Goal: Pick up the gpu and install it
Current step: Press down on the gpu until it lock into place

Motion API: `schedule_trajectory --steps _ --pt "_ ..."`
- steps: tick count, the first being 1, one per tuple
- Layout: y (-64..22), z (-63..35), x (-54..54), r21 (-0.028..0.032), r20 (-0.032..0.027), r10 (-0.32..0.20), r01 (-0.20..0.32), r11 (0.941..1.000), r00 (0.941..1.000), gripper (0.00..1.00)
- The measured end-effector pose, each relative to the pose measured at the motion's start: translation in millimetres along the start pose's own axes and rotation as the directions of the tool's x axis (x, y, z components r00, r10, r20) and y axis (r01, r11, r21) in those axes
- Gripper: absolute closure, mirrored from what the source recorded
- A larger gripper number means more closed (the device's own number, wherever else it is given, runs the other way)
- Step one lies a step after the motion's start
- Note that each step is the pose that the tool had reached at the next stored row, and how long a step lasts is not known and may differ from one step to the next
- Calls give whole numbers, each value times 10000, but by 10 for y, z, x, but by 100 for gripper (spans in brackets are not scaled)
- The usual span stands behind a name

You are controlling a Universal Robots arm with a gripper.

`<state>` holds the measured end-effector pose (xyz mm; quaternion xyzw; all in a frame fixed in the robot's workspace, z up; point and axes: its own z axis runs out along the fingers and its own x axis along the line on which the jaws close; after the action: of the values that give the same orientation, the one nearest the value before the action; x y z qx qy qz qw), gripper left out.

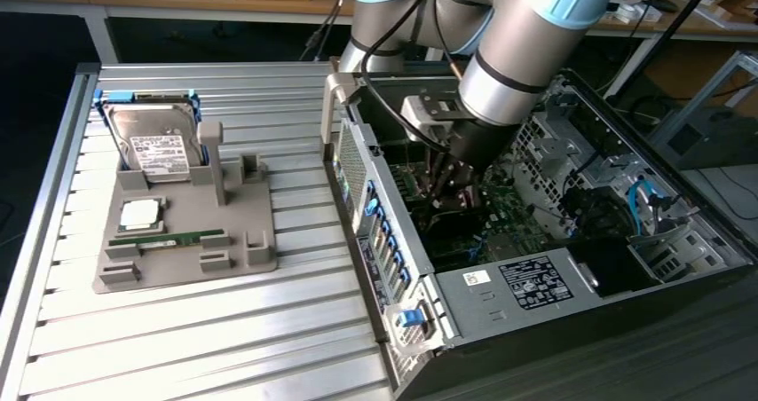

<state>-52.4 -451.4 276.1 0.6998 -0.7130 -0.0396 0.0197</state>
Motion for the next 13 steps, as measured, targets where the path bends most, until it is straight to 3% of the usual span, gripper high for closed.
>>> schedule_trajectory --steps 2,3,5,7,13 --pt "3 -77 -2 -2 3 -10 10 10000 10000 89" --pt "-21 -91 -2 -4 56 -21 21 10000 10000 89" --pt "-151 -103 -3 -25 167 -33 33 10000 9999 89" --pt "-264 -112 -5 -53 217 -39 40 10000 9998 89" --pt "-551 -136 3 -151 259 -37 41 9999 9997 89"
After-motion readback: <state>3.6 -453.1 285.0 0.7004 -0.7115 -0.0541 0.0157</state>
